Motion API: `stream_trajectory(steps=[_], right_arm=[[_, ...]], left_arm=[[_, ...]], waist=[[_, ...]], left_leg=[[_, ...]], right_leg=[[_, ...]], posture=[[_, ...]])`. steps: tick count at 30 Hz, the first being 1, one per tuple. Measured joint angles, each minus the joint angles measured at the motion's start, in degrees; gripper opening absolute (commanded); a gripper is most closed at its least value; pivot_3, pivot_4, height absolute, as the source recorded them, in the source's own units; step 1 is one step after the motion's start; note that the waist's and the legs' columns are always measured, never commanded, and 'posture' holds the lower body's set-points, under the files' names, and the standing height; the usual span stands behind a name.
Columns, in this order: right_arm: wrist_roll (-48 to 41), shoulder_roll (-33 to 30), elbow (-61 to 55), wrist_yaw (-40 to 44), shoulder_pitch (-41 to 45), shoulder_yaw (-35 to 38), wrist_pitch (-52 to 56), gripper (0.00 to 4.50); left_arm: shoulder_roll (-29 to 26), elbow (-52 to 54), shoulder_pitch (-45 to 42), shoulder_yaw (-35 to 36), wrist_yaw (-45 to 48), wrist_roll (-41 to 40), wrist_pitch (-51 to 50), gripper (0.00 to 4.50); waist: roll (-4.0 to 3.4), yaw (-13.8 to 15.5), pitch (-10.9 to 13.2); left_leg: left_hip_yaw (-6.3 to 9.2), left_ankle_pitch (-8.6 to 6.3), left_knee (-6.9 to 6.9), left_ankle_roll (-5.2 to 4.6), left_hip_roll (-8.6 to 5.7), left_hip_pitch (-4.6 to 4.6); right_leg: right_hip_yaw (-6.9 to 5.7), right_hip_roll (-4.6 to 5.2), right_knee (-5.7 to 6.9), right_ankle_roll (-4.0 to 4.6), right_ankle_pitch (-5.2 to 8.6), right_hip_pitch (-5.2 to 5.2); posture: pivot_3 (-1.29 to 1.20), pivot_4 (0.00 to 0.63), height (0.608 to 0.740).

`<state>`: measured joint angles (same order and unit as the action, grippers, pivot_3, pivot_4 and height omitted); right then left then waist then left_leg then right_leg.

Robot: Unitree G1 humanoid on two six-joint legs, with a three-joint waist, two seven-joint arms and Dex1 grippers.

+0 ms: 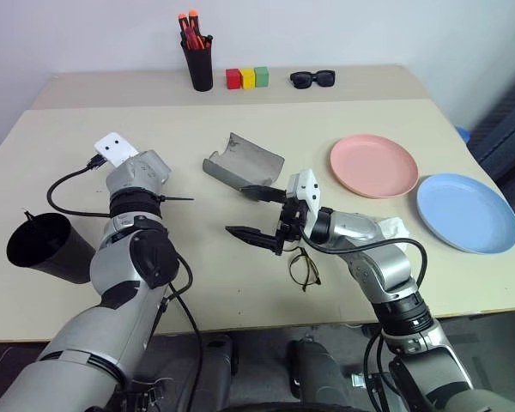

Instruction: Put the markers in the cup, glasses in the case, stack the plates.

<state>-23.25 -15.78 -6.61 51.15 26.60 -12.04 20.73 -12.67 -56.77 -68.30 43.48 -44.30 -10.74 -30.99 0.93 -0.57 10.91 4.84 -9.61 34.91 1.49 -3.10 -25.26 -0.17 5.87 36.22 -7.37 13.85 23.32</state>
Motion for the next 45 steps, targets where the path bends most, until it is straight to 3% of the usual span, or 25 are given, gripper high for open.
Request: stream_trajectory(steps=[4, 21, 26, 35, 40, 45], right_arm=[[-0.10, -0.04, -0.56, 0.90, -0.19, -0.05, -0.03, 4.50], [-4.11, -0.84, -5.50, 8.11, -0.70, -2.39, 1.45, 4.50], [-5.12, -0.69, -5.55, 7.74, -0.69, -2.44, 2.91, 4.50], [-7.34, -0.11, -7.00, 5.57, -1.59, -2.28, 5.87, 4.50], [-8.83, -0.74, -7.51, 4.93, -2.18, -1.93, 7.68, 4.50], [-10.27, -0.98, -7.82, 5.13, -2.29, -1.69, 8.93, 4.50]], left_arm=[[-0.33, -0.63, 0.16, -1.09, 0.02, -1.06, 1.22, 0.03], [2.12, 8.49, 6.05, -9.19, 5.27, -2.37, 0.72, 0.03], [4.78, 27.25, 14.25, -15.90, 12.73, -2.20, 4.19, 0.03], [1.10, 68.19, 37.16, -31.46, 27.13, 5.45, 14.06, 0.03], [-0.78, 87.84, 47.79, -31.89, 26.61, 14.50, 14.40, 0.03], [0.14, 99.28, 59.61, -31.53, 26.14, 24.39, 11.38, 0.03]], waist=[[0.00, 0.27, 0.00], [0.03, 0.04, 0.01], [0.05, -0.10, 0.02], [0.03, -0.16, 0.02], [0.01, -0.07, 0.00], [0.01, -0.01, -0.01]], left_leg=[[0.00, 0.01, 0.05, 0.02, -0.02, 0.00], [0.02, 0.01, 0.05, 0.02, -0.02, -0.03], [0.00, 0.02, -0.02, 0.04, -0.01, -0.10], [-0.07, -0.01, -0.11, 0.03, 0.02, -0.08], [-0.05, -0.01, -0.12, 0.02, 0.03, -0.04], [-0.10, -0.01, -0.11, 0.01, 0.03, -0.05]], right_leg=[[0.00, 0.00, 0.00, -0.01, -0.01, -0.04], [0.00, 0.01, 0.00, -0.01, -0.01, -0.02], [0.04, 0.01, -0.01, 0.01, -0.03, 0.10], [0.19, 0.04, -0.12, 0.08, -0.03, 0.13], [0.21, 0.02, -0.10, 0.11, -0.02, 0.13], [0.18, 0.02, -0.12, 0.14, 0.00, 0.11]], posture=[[0.00, 0.150, 0.740], [0.00, 0.150, 0.740], [0.00, 0.150, 0.740], [0.00, 0.150, 0.740], [0.00, 0.150, 0.740], [0.00, 0.150, 0.740]])
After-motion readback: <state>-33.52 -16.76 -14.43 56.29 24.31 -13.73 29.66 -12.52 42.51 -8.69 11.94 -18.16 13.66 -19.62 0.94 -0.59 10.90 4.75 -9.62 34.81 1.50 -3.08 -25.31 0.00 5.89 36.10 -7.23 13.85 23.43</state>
